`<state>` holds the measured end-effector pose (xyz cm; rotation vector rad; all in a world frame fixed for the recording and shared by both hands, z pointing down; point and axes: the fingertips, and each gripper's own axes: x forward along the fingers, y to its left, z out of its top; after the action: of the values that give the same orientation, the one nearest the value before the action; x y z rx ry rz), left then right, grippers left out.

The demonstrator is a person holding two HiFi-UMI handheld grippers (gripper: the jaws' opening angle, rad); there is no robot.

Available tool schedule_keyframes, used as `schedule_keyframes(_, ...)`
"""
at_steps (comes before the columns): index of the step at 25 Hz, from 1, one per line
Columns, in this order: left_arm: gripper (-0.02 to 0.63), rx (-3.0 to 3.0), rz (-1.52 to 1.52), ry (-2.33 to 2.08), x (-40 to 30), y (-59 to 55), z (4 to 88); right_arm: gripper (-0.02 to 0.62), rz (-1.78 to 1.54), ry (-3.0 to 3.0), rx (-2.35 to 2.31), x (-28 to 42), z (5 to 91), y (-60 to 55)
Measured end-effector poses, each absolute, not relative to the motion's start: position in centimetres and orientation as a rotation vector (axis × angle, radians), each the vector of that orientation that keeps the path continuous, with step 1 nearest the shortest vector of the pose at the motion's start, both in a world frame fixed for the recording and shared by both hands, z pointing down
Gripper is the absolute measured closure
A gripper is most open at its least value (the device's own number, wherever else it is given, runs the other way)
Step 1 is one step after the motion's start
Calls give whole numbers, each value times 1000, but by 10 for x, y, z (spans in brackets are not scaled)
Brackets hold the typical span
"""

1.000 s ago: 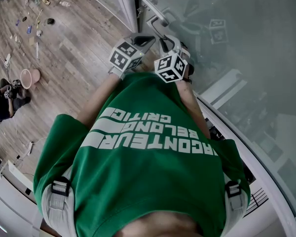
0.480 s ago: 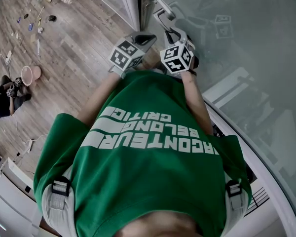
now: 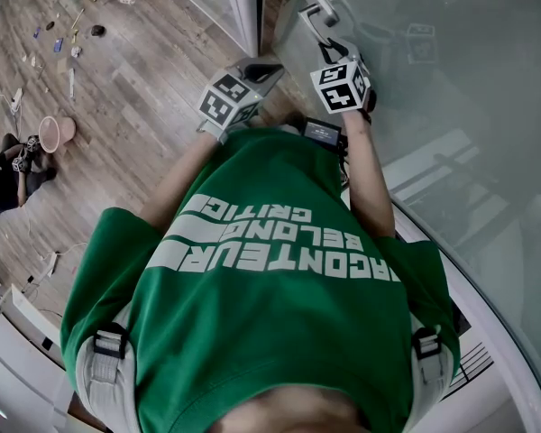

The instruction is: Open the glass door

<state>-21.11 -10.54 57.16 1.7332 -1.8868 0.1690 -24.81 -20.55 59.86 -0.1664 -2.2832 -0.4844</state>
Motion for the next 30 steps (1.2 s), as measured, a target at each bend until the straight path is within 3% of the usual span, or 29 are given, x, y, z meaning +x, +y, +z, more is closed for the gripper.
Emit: schedule_keyframes(30, 592, 1759, 184, -1835, -187, -108, 573, 522, -281, -2363, 110, -266, 603, -349)
